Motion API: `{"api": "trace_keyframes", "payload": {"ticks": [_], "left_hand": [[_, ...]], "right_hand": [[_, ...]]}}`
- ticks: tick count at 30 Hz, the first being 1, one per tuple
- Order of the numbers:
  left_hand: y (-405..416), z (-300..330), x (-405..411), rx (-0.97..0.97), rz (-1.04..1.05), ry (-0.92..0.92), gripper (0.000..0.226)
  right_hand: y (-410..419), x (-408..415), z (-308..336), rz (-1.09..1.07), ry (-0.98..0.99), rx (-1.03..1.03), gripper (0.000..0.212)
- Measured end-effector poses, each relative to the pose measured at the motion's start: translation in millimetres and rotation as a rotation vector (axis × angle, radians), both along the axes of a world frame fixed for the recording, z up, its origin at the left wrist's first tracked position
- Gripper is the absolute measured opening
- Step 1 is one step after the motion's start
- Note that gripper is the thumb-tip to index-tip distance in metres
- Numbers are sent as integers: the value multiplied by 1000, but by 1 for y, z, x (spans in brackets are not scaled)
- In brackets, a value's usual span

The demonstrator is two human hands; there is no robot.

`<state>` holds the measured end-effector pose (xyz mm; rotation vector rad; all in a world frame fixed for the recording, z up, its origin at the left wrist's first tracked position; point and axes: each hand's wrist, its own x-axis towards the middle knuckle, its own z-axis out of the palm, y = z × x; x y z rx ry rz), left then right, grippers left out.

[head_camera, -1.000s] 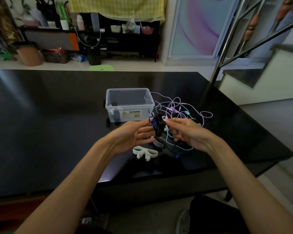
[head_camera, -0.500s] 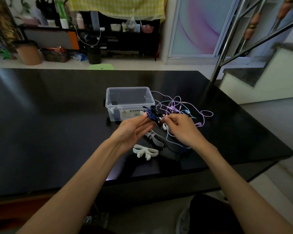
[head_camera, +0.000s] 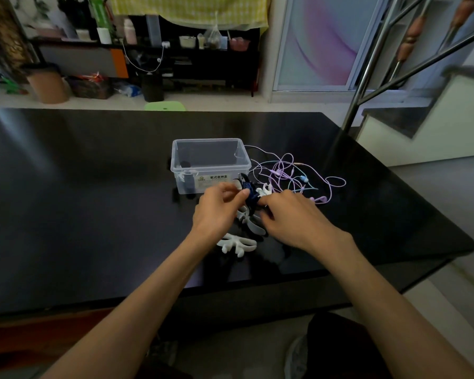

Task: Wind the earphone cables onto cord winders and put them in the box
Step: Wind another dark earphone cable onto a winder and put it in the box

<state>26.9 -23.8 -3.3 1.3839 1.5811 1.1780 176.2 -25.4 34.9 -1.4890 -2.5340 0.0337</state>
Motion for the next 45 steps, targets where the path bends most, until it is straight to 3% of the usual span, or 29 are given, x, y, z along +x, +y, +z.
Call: {"api": "trace_keyframes", "payload": {"ticks": [4, 7, 11, 19, 22, 26, 29, 31, 34, 37, 39, 41, 45], "left_hand": [[-3, 4, 5, -50, 0, 300, 27], [-4, 8, 6, -66, -35, 380, 29], [1, 11, -3, -95, -146, 272, 24], [-6, 22, -4, -243, -322, -307, 25], [-6, 23, -1, -167, -212, -415, 8], [1, 21, -3, -58, 36, -501, 12], [5, 24, -9, 42, 116, -575, 7], [5, 29, -13, 97, 129, -648, 18], [6, 34, -20, 89, 103, -692, 33], [4, 37, -23, 10, -43, -695, 30], [2, 40, -22, -33, -142, -660, 26], [0, 41, -20, -70, -229, -635, 29], [-6, 48, -16, -101, -363, -705, 32]], "right_hand": [[1, 2, 5, 4, -58, 92, 23], [3, 6, 6, -7, -45, 57, 22], [4, 13, 11, 40, 108, -193, 18], [5, 17, 23, 68, 336, -323, 19], [6, 20, 24, 13, 369, -457, 19], [9, 28, 22, -87, 402, -641, 33], [16, 39, 21, -207, 637, -735, 26], [20, 48, 17, -316, 731, -749, 24], [27, 61, 9, -402, 553, -718, 25], [31, 66, 10, -454, 348, -625, 54], [29, 56, 19, -399, 345, -430, 71], [25, 40, 27, -230, 474, -337, 81], [16, 2, 25, 33, 710, -584, 84]]}}
